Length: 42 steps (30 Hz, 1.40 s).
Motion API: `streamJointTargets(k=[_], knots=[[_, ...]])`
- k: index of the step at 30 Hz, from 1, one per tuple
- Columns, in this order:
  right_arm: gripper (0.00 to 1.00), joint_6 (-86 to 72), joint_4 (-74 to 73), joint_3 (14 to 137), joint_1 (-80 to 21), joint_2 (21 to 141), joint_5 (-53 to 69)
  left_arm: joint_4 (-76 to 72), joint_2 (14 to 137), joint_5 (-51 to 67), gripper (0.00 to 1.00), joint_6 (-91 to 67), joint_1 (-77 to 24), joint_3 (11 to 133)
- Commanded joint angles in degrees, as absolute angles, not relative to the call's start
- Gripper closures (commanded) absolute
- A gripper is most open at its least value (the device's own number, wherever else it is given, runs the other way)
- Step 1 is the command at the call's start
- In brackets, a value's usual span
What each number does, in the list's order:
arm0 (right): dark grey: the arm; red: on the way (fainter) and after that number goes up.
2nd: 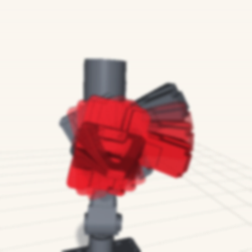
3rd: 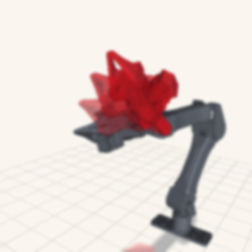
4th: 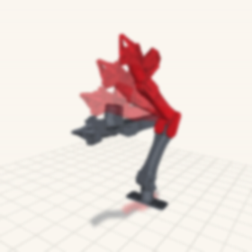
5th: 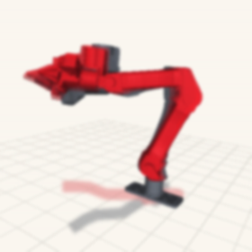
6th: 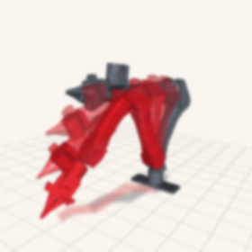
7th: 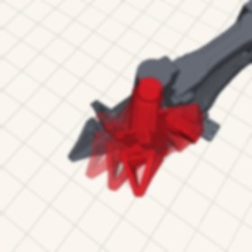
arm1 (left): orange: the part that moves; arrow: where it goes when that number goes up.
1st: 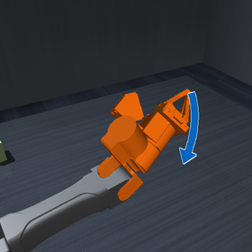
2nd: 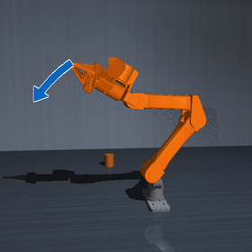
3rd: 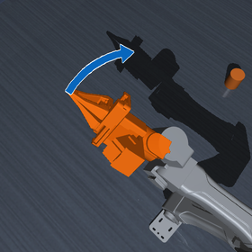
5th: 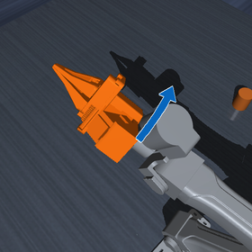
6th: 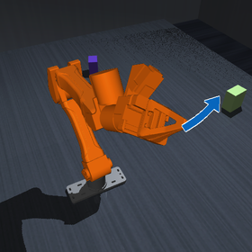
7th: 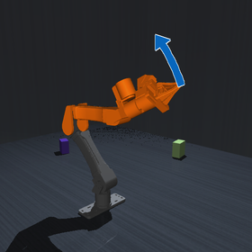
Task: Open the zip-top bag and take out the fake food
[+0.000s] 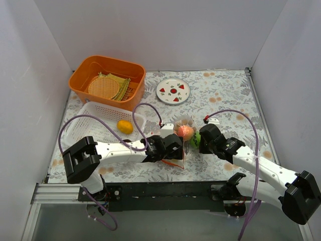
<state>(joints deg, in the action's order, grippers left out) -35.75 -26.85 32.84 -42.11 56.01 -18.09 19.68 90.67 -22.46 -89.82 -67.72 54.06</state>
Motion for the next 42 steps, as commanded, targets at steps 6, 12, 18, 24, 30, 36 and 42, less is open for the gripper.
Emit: streamJointTargets(k=[6, 12, 18, 24, 30, 36, 42], knots=[[0.99, -33.4, -26.2, 35.4, -38.8, 57.0, -18.5, 19.2, 85.9, -24.2, 0.08, -90.2, -67.9, 52.3], [0.99, -33.4, -25.9, 34.5, -38.1, 56.6, -17.3, 14.2, 81.6, -23.6, 0.04, -91.2, -67.6, 48.5], [0.99, -33.7, -26.1, 33.9, -38.1, 55.7, -16.3, 14.7, 80.9, -25.7, 0.11, -94.8, -66.6, 47.8], [0.99, -33.9, -27.1, 34.9, -38.1, 53.7, -14.1, 14.8, 85.1, -28.2, 0.22, -97.3, -66.0, 49.9], [0.99, -33.7, -27.2, 35.0, -38.4, 51.7, -12.0, 14.5, 90.2, -26.2, 0.24, -96.4, -65.9, 52.6], [0.99, -34.8, -24.4, 34.2, -40.0, 52.3, -9.6, 14.1, 91.4, -24.4, 0.22, -98.0, -66.0, 52.1], [0.99, -35.2, -22.5, 32.9, -40.8, 54.4, -9.7, 14.1, 92.0, -24.7, 0.23, -99.7, -66.0, 50.6]])
